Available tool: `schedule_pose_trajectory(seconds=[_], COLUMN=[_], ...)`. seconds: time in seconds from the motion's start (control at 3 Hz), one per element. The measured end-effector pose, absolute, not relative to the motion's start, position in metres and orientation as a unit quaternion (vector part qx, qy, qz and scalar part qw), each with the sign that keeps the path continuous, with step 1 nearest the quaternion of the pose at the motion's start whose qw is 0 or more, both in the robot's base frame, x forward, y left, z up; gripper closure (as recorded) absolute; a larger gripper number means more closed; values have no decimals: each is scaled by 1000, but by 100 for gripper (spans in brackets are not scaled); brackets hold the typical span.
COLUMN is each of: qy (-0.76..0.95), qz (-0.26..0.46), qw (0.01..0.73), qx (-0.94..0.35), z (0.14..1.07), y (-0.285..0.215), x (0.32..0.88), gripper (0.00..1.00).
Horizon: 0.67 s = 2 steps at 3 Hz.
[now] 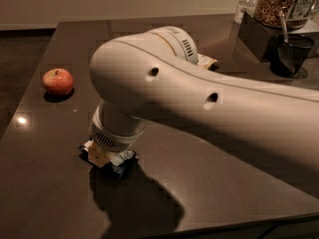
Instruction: Pick rxbar blueberry
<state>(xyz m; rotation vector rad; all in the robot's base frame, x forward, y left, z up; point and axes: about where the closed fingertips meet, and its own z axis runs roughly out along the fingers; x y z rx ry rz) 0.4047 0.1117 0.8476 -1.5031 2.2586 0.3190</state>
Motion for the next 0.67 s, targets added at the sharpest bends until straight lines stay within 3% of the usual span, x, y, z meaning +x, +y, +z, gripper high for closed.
schedule_pose_trajectory(seconds=[0.67], qy=[801], qz=[128], qw=[219], qx=[-542], z=[875], y=[112], x=[424], gripper=[100])
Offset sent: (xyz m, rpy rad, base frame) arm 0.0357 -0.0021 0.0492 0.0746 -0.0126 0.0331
